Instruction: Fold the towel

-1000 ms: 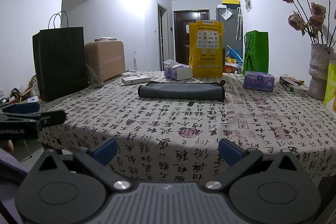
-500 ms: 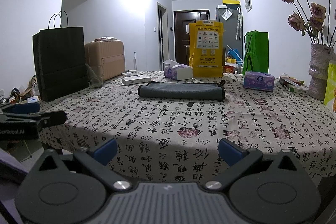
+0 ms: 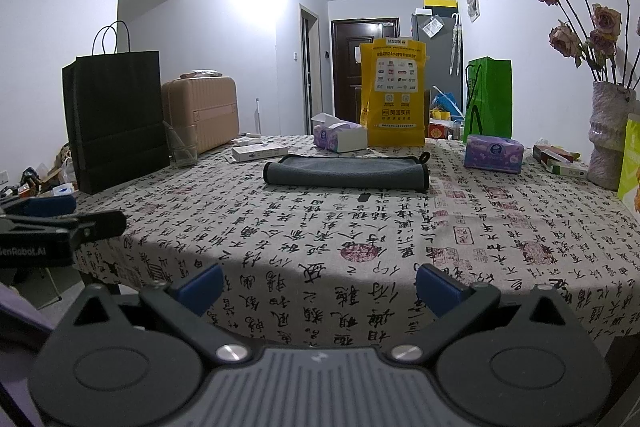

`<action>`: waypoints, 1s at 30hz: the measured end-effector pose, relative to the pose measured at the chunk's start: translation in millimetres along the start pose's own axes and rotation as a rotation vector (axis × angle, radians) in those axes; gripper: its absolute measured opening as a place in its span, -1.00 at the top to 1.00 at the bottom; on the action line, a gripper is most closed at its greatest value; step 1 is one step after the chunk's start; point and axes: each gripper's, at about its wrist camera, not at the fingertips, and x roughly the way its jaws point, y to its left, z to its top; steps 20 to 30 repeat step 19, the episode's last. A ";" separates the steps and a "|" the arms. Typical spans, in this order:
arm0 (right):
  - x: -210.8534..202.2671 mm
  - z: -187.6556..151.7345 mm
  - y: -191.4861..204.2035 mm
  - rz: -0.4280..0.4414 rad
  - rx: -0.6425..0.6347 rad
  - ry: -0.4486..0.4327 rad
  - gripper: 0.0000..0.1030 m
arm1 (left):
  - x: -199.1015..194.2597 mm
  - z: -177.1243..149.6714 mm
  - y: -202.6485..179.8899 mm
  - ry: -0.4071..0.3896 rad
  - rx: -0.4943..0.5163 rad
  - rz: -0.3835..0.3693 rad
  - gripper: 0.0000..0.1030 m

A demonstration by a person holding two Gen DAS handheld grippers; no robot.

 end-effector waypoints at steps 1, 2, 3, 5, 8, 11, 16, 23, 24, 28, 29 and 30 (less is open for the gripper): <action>0.1 -0.2 0.6 0.000 0.000 0.000 -1.00 | 0.0 0.0 -0.1 0.000 0.000 0.000 -1.00; 0.2 -0.2 0.2 0.001 0.001 0.001 -1.00 | 0.0 -0.1 -0.1 0.000 0.000 -0.001 -1.00; 0.3 -0.2 0.3 0.001 0.001 0.001 -1.00 | 0.1 0.0 0.0 0.001 0.000 -0.002 -1.00; 0.2 -0.3 0.3 0.002 0.001 0.001 -1.00 | -0.3 -1.0 -0.2 0.003 -0.001 -0.005 -1.00; 0.1 -0.3 0.3 0.001 0.002 0.002 -1.00 | -0.6 -1.6 -0.1 0.003 0.000 -0.005 -1.00; 0.3 -1.1 0.9 0.002 0.002 0.002 -1.00 | -0.4 -1.8 -0.2 0.003 -0.001 -0.005 -1.00; 0.6 -1.5 1.6 0.002 0.002 0.003 -1.00 | -0.5 -1.7 -0.3 0.002 -0.001 -0.005 -1.00; 0.5 -1.3 1.1 0.002 0.002 0.002 -1.00 | -0.9 -1.9 -0.5 -0.001 0.001 -0.006 -1.00; 0.5 -1.3 1.1 0.002 0.002 0.002 -1.00 | -0.9 -1.9 -0.5 -0.001 0.001 -0.006 -1.00; 0.5 -1.3 1.1 0.002 0.002 0.002 -1.00 | -0.9 -1.9 -0.5 -0.001 0.001 -0.006 -1.00; 0.5 -1.3 1.1 0.002 0.002 0.002 -1.00 | -0.9 -1.9 -0.5 -0.001 0.001 -0.006 -1.00; 0.5 -1.3 1.1 0.002 0.002 0.002 -1.00 | -0.9 -1.9 -0.5 -0.001 0.001 -0.006 -1.00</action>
